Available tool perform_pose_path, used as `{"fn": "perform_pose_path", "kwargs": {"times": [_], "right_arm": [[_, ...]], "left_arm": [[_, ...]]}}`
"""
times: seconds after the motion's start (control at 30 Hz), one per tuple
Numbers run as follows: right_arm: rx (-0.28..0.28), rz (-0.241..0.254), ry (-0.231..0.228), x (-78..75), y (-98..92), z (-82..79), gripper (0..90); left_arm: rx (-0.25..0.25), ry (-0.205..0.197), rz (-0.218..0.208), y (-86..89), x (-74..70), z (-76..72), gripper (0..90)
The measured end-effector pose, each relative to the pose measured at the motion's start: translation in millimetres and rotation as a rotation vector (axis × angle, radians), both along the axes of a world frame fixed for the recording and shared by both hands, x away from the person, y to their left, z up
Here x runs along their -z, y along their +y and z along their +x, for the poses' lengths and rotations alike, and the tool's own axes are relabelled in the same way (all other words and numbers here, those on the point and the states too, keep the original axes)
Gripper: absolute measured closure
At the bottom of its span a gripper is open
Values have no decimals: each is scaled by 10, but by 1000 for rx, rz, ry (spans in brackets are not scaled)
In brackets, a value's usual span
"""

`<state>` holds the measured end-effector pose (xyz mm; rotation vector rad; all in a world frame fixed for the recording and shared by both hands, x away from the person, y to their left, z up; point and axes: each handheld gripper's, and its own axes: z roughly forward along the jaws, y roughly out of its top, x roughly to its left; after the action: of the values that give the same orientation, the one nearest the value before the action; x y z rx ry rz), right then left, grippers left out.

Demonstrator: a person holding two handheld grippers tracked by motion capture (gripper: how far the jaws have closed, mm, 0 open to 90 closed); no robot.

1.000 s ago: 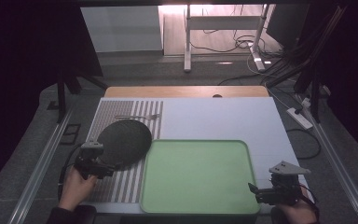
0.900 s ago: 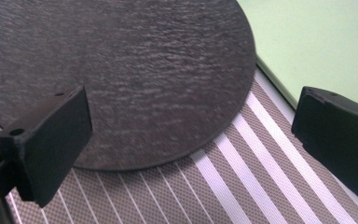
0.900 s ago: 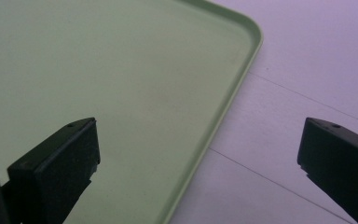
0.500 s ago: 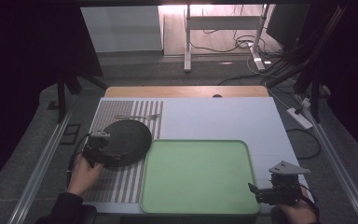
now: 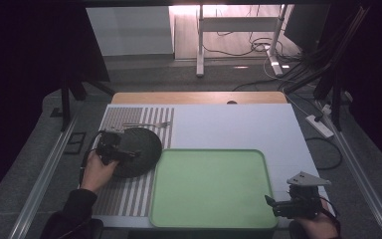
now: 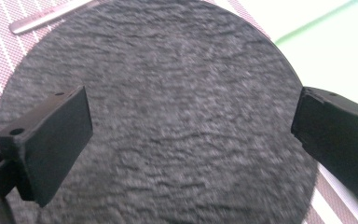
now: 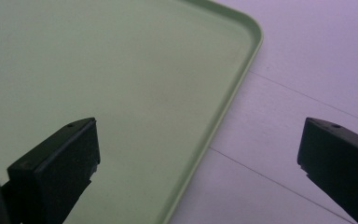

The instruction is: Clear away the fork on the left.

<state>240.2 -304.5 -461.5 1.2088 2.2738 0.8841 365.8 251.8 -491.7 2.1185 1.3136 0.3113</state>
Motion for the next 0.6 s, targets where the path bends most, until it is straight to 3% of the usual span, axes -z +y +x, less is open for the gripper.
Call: {"fn": "perform_pose_path", "kwargs": {"times": [0.6], "right_arm": [[-7, -2, 5, 2, 2, 3, 0]], "left_arm": [[11, 16, 13, -4, 74, 496, 0]]}}
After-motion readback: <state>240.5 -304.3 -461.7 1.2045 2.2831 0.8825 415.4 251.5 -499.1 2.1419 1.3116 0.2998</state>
